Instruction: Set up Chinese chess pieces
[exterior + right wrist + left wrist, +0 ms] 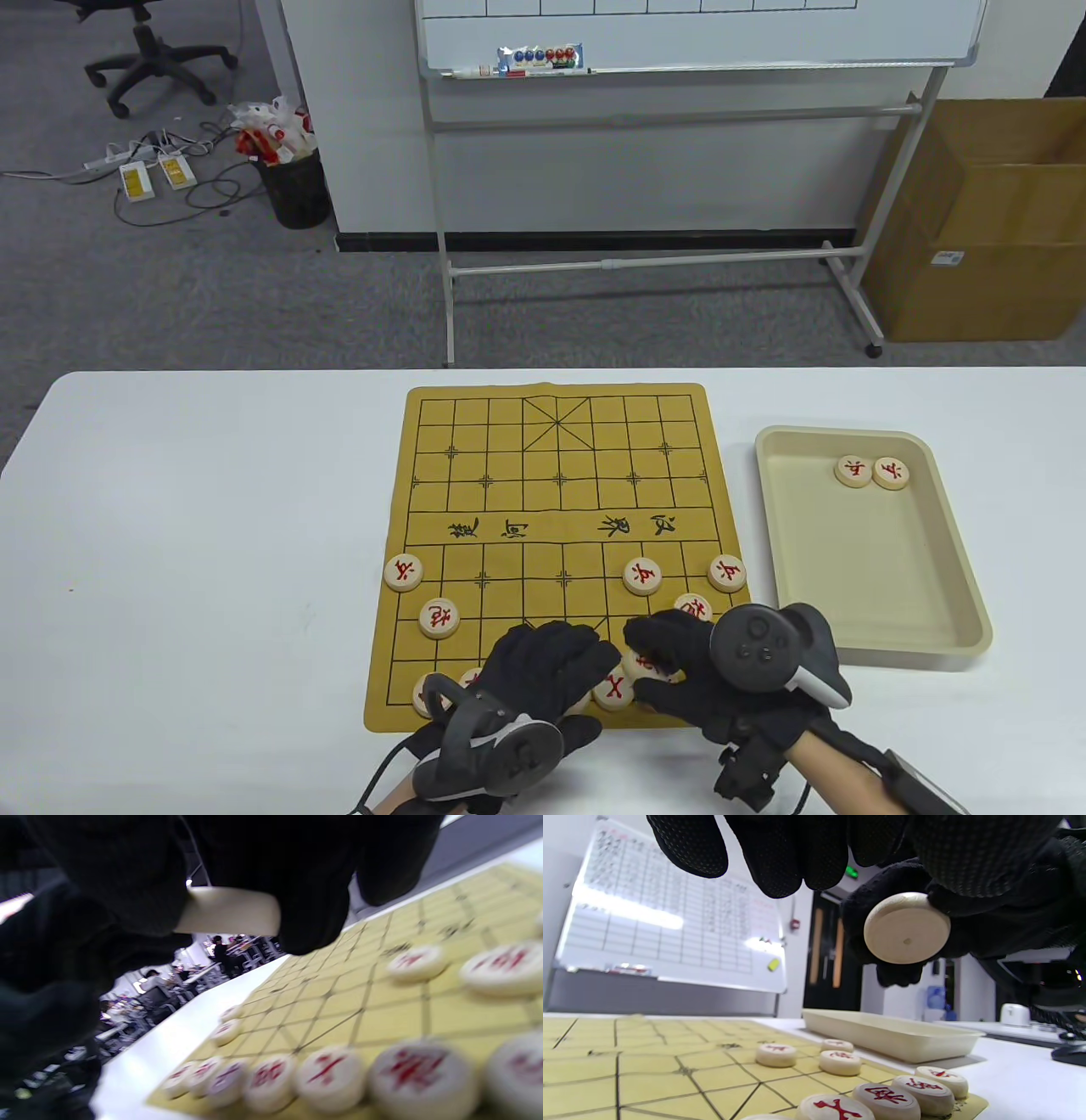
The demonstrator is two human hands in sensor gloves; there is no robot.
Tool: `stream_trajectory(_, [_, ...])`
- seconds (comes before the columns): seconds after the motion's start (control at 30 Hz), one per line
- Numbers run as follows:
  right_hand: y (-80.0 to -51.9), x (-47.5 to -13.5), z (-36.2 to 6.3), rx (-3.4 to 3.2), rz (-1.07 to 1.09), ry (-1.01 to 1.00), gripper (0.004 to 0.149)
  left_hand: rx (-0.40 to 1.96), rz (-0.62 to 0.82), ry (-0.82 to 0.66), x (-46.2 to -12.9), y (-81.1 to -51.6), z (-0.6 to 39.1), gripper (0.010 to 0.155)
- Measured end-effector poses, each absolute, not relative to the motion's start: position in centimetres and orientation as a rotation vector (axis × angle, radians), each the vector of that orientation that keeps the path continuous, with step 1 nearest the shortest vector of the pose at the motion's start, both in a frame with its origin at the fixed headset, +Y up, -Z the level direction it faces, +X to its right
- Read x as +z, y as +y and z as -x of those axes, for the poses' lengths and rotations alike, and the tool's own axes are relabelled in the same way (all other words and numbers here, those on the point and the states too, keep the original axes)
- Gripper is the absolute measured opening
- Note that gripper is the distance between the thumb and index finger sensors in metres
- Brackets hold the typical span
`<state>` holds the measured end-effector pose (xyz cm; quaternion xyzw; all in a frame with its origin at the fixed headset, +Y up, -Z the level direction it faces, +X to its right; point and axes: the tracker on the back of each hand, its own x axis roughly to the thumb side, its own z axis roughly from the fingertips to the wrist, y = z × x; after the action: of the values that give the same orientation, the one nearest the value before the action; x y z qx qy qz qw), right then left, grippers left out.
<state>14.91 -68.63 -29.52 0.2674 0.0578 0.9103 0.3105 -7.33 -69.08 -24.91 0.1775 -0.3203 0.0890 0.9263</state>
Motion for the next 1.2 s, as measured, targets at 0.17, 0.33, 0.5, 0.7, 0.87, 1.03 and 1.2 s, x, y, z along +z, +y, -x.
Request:
stream_trajectory(0.17, [-70.1,-28.3,-14.0,2.239,-0.673,0.276,0.072,0.155,-0.457,-0.714,-24.1,-69.1,6.7,0.055])
stream_trajectory(0.33, [-70.6,-27.7,-13.8,2.233,-0.704,0.298,0.072,0.167,-0.458,-0.761,-23.8,-69.0,6.6,0.05])
stream_trajectory(0.5, [-69.7,-26.5,-13.7,2.351,-0.672,0.11,0.075,0.031,-0.513,-0.762,-23.4,-67.3,7.9,0.049])
stream_trajectory(0.7, [-68.9,-25.9,-14.4,2.522,-0.744,-0.117,0.073,-0.127,-0.453,-0.548,-25.7,-66.1,15.2,0.05])
stream_trajectory(0.87, [-69.0,-25.9,-14.4,2.535,-0.749,-0.091,0.073,-0.26,-0.36,-0.403,-27.4,-68.3,21.2,0.049])
stream_trajectory(1.03, [-69.0,-25.8,-14.2,2.599,-0.761,-0.124,0.073,-0.387,-0.259,-0.411,-27.4,-71.6,23.1,0.05])
stream_trajectory(1.2, [-69.2,-26.0,-14.1,2.602,-0.764,-0.08,0.072,-0.418,-0.22,-0.422,-28.2,-73.2,22.8,0.05])
